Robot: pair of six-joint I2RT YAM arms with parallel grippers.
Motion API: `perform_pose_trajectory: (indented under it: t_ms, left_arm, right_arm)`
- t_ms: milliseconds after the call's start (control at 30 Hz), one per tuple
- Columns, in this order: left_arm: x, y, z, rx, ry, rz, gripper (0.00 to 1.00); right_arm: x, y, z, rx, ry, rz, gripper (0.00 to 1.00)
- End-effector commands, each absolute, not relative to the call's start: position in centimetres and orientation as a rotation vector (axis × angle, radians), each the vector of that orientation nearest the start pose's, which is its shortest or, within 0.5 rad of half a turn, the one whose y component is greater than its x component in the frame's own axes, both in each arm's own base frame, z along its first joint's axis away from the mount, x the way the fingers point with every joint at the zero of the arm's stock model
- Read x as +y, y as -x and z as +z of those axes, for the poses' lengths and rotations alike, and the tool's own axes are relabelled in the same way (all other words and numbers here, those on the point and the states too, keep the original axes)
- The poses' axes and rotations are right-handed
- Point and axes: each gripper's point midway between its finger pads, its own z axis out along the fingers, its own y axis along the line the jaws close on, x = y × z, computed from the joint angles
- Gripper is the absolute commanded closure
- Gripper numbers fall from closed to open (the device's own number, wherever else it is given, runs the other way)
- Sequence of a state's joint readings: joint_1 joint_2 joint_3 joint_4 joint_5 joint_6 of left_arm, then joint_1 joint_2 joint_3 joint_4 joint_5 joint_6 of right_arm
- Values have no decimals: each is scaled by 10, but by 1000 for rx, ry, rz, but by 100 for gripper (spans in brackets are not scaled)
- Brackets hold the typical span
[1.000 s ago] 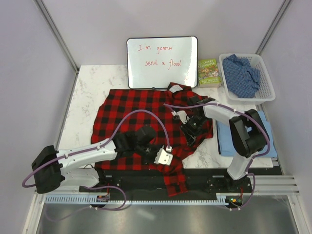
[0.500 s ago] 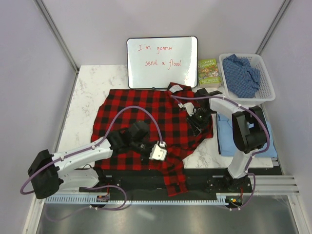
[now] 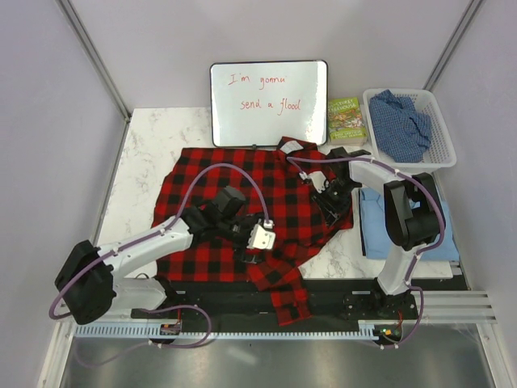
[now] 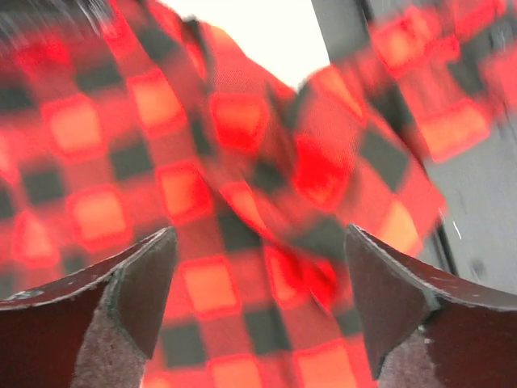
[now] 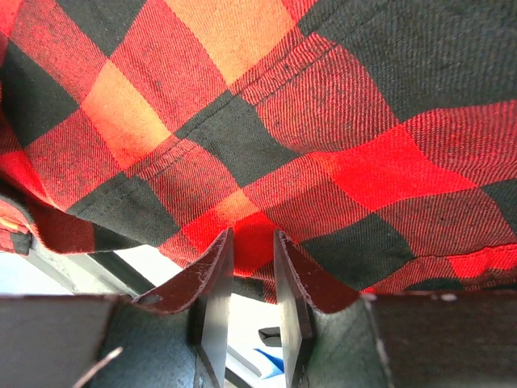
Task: Fold and stack the long sleeve shirts
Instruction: Flatten the shirt out
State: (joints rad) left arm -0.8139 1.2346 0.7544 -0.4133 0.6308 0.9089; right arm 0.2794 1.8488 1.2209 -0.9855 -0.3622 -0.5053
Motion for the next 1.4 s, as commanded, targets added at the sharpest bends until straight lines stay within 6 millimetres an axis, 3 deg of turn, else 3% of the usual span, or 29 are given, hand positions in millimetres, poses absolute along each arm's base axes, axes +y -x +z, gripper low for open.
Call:
perform_pose_trajectory:
  t_ms: [0,133,167,300,433,567,633,667,700,733,800,967,1033,1233,1300,1367]
  left_arm:
    - [-346,-152,149,1171,-1883,-725,13]
    - [-399,-142,135,1190,-1904,-714,28]
    - [-407,-146,119,1212,-1922,-688,30]
    - [-421,-163,84,1146,-2008,-555,39]
    - [-431,-169,73,1078,-2058,-522,46]
    - [-440,-171,66,1111,-2066,-525,46]
    - [-441,-172,60,1121,-2076,-519,54]
    - [-440,-171,61,1120,-2075,-523,60]
    - [-440,-171,63,1119,-2070,-529,77]
    - [-440,-167,73,1105,-2055,-546,86]
    - [-437,-150,82,1078,-2071,-642,98]
    - [-421,-90,119,917,-2150,-919,98]
    - [-418,-77,121,891,-2165,-956,98]
    - [-428,-67,116,931,-2182,-991,98]
    - [-439,-68,124,949,-2145,-1016,98]
    - [-444,-65,132,986,-2113,-1061,91]
  right_arm:
    - [125,-264,37,2824,1185,592,66]
    - [126,-264,38,2826,1172,596,66]
    - [128,-265,39,2822,1166,608,66]
    - [129,-266,38,2826,1157,621,66]
    - [130,-266,37,2825,1163,625,66]
    - [130,-267,36,2822,1164,629,66]
    - [130,-266,36,2825,1164,632,66]
    - [129,-267,35,2826,1162,630,66]
    - [130,-266,35,2827,1164,631,66]
    - [129,-267,34,2828,1167,626,66]
    - [128,-267,32,2830,1177,619,66]
    - [125,-268,33,2828,1188,591,65]
    - [125,-268,35,2818,1189,588,63]
    - [125,-267,37,2815,1186,589,62]
    - [124,-264,37,2817,1191,593,62]
    - [125,-264,39,2807,1191,600,62]
